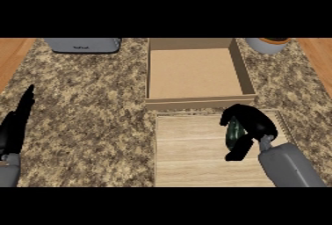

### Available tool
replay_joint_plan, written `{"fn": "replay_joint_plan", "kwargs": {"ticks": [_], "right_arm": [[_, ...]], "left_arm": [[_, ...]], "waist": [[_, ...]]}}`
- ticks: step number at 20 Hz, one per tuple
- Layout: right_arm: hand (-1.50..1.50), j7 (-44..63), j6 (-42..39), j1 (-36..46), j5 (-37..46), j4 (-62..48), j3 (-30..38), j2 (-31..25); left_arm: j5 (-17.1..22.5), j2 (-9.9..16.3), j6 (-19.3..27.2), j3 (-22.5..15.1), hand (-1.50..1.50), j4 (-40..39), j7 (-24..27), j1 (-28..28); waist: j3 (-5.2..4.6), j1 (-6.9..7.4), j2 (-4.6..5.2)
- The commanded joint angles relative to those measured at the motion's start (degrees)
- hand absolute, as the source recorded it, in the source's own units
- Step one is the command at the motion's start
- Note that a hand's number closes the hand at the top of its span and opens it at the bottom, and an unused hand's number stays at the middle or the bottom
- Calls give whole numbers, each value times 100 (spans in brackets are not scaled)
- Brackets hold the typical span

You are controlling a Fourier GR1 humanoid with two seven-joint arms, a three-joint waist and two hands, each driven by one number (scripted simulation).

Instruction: Pick the eggplant from the tray and place it in the cardboard box

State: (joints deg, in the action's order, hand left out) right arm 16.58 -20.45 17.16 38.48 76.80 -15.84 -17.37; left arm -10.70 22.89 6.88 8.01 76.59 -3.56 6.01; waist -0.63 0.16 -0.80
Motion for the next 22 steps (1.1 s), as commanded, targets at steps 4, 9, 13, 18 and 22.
{"fn": "replay_joint_plan", "kwargs": {"ticks": [4,9,13,18,22], "right_arm": [[150,-619,945,98,800,-740,156,-136],[150,1779,1996,-631,1470,90,543,325],[150,2912,2469,-938,2308,839,458,467],[150,4044,1801,-1007,3248,2543,41,366],[150,3937,1904,-972,3984,3403,-397,170]], "left_arm": [[-119,-104,34,37,0,112,-186,53],[-65,-80,40,110,0,-74,55,-142],[-61,-69,-12,93,0,123,58,-363],[-62,-115,5,120,0,-4,3,-93],[-35,-6,-120,141,0,320,-101,-277]], "waist": [[66,16,84],[54,-181,29],[51,-141,8],[49,-147,25],[57,-72,21]]}}
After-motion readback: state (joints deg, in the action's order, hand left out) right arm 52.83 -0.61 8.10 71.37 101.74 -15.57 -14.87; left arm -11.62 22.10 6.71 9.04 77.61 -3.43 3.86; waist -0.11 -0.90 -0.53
